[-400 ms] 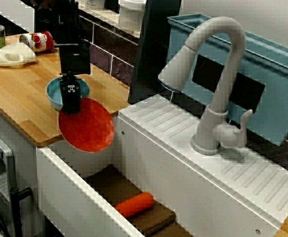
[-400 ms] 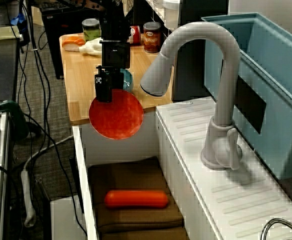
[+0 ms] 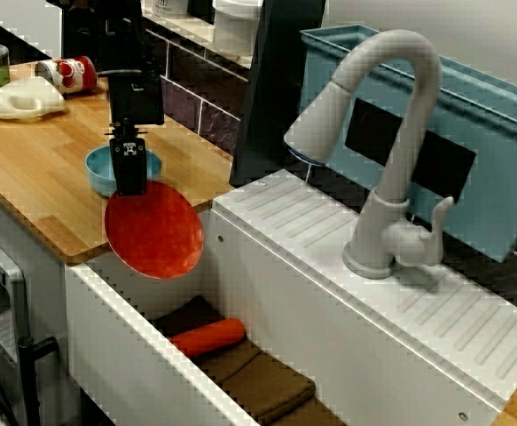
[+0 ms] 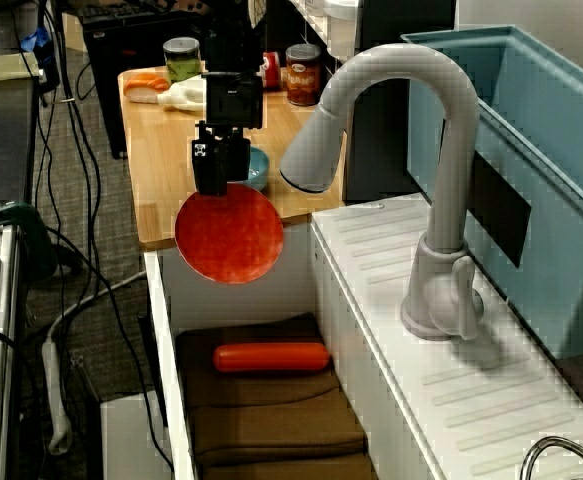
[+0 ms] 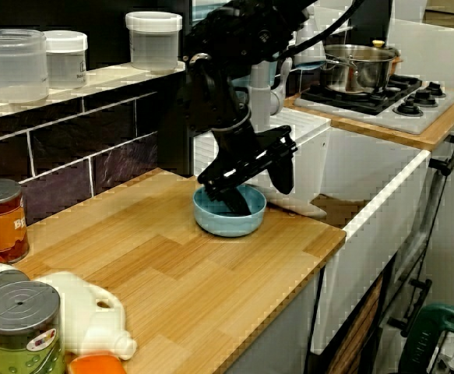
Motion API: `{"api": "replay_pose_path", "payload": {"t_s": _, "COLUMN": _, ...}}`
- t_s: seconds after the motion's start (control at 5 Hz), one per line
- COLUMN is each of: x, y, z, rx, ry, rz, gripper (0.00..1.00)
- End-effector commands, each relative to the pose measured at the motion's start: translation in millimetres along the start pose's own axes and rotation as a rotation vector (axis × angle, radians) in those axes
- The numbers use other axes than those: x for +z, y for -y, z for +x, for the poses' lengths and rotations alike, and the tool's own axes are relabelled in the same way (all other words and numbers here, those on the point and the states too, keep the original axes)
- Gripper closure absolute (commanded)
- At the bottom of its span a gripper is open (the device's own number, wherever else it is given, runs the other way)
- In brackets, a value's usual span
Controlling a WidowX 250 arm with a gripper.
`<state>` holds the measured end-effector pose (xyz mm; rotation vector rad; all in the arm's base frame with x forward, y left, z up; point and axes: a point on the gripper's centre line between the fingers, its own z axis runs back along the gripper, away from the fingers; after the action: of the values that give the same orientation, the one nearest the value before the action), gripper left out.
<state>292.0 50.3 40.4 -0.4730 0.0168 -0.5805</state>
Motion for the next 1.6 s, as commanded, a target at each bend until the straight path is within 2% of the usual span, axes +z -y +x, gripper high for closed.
{"api": "replay_pose_path", "payload": {"t_s": 0.0, "x": 17.4, "y": -13, "z": 2.0, "rx": 0.018, "ry": 0.046, "rz": 0.051, "gripper": 0.00}}
{"api": "replay_pose_path", "payload": {"t_s": 0.6, "x": 25.8, "y": -18, "z": -0.1, "rx": 0.027, "ry": 0.068, "rz": 0.056, "gripper": 0.00}}
{"api": "replay_pose_path", "payload": {"t_s": 1.0, "x": 42.9, "y": -26, "z": -2.0, "rx": 0.060, "ry": 0.123, "rz": 0.115, "gripper": 0.00}}
{"api": "replay_pose_path", "payload": {"t_s": 1.2, "x": 47.5, "y": -24, "z": -3.0, "rx": 0.063, "ry": 0.138, "rz": 0.132, "gripper": 0.00}}
{"api": "replay_pose_path", "payload": {"t_s": 1.4, "x": 44.8, "y": -21, "z": -2.9, "rx": 0.065, "ry": 0.147, "rz": 0.181, "gripper": 0.00}}
